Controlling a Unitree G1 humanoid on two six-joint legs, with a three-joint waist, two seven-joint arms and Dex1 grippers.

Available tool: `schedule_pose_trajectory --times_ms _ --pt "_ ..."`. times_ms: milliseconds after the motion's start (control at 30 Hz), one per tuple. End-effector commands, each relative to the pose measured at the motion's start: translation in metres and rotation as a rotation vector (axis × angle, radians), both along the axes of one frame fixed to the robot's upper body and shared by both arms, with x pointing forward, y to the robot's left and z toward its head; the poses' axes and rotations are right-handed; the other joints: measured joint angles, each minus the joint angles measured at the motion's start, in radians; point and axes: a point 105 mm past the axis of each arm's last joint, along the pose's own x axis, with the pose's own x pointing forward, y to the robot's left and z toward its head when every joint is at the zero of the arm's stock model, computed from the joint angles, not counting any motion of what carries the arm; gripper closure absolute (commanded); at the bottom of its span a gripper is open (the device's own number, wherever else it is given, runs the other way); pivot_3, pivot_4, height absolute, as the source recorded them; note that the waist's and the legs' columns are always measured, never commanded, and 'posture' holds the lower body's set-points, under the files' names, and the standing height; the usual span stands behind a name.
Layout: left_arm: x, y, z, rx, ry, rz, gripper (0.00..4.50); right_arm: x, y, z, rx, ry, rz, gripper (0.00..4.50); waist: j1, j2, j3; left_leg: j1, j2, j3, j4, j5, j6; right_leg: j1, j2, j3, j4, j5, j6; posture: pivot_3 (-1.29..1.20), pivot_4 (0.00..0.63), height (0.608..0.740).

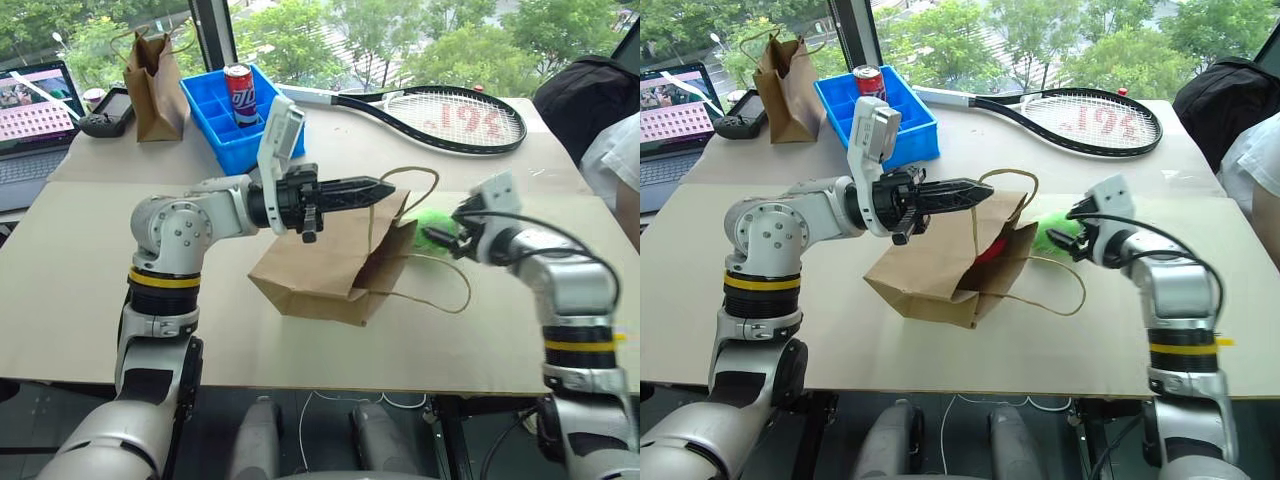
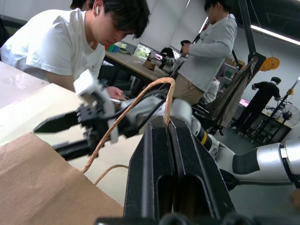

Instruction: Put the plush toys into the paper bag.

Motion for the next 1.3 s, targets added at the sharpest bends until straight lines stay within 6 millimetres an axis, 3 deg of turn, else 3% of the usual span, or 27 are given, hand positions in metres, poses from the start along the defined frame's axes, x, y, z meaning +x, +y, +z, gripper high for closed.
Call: schedule_pose_trajectory --times_ms 33,133,200,300,467,600,767,900,1067,1300 --pt "-0.005 0.001 0.016 -0.018 -0.062 -0.01 4.5 0.005 -0.015 -0.009 -0.049 -0.018 -0.042 1.83 0.002 0.0 0.0 0.0 0.0 0.0 0.0 0.0 0.0 0.0 0.0 0.0 0.0 0.0 0.0 0.0 0.15 0.663" --pt "-0.005 0.002 0.018 -0.019 -0.067 -0.004 4.5 0.004 -0.02 -0.007 -0.049 -0.065 -0.044 2.95 0.002 0.0 0.0 0.001 0.0 0.0 0.001 0.0 0.0 0.001 0.0 0.0 0.0 0.0 0.0 0.0 0.15 0.663" --pt "-0.004 0.002 0.018 -0.02 -0.066 -0.001 4.5 0.001 -0.022 0.011 -0.044 -0.134 -0.033 3.56 0.002 0.0 0.0 0.001 0.0 0.0 0.001 0.0 0.0 0.001 0.0 0.0 0.0 0.0 0.0 0.0 0.15 0.663" --pt "-0.004 0.002 0.018 -0.019 -0.064 0.004 4.5 -0.017 -0.028 0.045 -0.186 -0.213 0.028 4.44 0.008 0.001 0.001 -0.001 -0.001 0.0 0.001 0.0 0.0 0.0 -0.001 0.0 0.0 0.0 0.001 0.0 0.15 0.663" --pt "-0.005 0.002 0.018 -0.029 -0.055 -0.002 4.5 -0.056 -0.021 0.106 -0.344 -0.333 0.13 4.44 0.005 0.002 0.001 -0.002 -0.001 0.0 0.0 0.0 0.0 -0.001 -0.001 0.0 -0.001 0.0 0.001 0.0 0.15 0.663" --pt "-0.005 0.0 0.018 -0.031 -0.058 -0.017 4.5 -0.094 0.007 0.127 -0.389 -0.316 0.272 4.44 0.0 0.002 0.001 0.0 0.0 -0.001 -0.001 0.0 0.0 0.0 0.0 0.0 -0.001 0.0 0.001 0.0 0.15 0.663" --pt "-0.003 -0.002 0.017 -0.031 -0.056 -0.017 4.5 -0.115 0.033 0.131 -0.365 -0.287 0.378 4.44 0.002 0.002 0.001 0.001 0.0 -0.001 0.0 0.0 0.0 0.002 0.0 0.0 -0.001 -0.001 0.002 0.0 0.15 0.663" --pt "-0.003 -0.003 0.017 -0.031 -0.058 -0.024 4.5 -0.125 0.056 0.114 -0.264 -0.176 0.45 4.44 0.003 0.002 0.001 0.0 0.0 0.0 0.0 0.0 0.0 0.001 0.0 0.0 -0.001 0.0 0.001 0.0 0.15 0.663" --pt "-0.004 -0.004 0.017 -0.038 -0.052 -0.025 4.5 -0.119 0.074 0.1 -0.178 -0.119 0.436 4.44 0.003 0.002 0.001 0.0 0.0 0.0 0.0 0.0 0.0 0.001 0.0 0.0 -0.002 0.0 0.001 0.0 0.15 0.663" --pt "-0.006 -0.004 0.018 -0.049 -0.044 -0.024 4.5 -0.113 0.087 0.083 -0.185 -0.049 0.446 4.44 0.006 0.002 0.001 -0.001 0.0 -0.001 0.0 0.0 0.0 0.001 -0.001 0.0 -0.002 0.0 0.001 0.0 0.15 0.663"
